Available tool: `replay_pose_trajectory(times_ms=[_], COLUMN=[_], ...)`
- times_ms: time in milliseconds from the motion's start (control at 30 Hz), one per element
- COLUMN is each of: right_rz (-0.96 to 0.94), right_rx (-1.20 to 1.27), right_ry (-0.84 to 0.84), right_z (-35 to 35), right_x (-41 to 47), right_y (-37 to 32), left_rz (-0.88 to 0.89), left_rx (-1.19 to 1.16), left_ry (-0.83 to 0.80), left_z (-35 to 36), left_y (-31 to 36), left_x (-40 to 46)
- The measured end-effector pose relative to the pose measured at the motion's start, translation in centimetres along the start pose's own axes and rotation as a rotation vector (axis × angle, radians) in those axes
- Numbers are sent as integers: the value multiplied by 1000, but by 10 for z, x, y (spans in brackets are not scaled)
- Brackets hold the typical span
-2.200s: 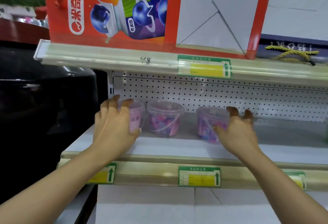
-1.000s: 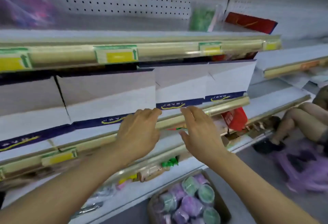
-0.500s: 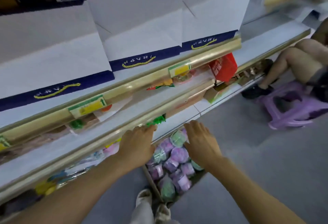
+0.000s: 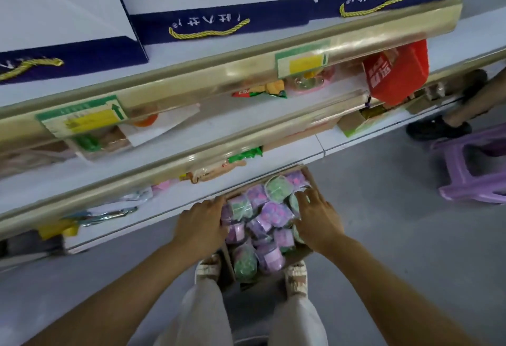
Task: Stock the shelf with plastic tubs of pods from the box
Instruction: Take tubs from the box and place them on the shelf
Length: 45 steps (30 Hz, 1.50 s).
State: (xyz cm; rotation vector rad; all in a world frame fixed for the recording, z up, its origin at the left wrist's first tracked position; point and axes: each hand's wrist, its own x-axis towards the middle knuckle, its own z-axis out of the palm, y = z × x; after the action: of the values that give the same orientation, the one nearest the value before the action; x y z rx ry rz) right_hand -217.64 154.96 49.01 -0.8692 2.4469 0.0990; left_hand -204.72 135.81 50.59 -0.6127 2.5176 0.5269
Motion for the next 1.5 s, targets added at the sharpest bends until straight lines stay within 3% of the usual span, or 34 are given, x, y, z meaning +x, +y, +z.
replay_pose_trajectory(times_ms=[300, 500, 933, 1200, 1367, 1500], right_rz=[-122, -87, -40, 38, 58, 66], right_rx=[-27, 20, 126, 21, -13, 40], right_ry=[-100, -125, 108, 303, 403, 392], right_z=[65, 148, 328, 389, 391, 372], right_x=[77, 129, 274, 323, 333, 323], right_y=[83, 113, 98, 94, 95, 93], left_rz=[-386, -505, -651, -761, -732, -745], left_rx=[-248, -334, -305, -306, -330, -444], left_ry=[-4, 43, 146, 248, 289, 260], left_z=[120, 214, 369, 422, 415, 398], left_y=[45, 40, -11, -19, -26, -29], left_x=[66, 126, 282, 333, 335, 324])
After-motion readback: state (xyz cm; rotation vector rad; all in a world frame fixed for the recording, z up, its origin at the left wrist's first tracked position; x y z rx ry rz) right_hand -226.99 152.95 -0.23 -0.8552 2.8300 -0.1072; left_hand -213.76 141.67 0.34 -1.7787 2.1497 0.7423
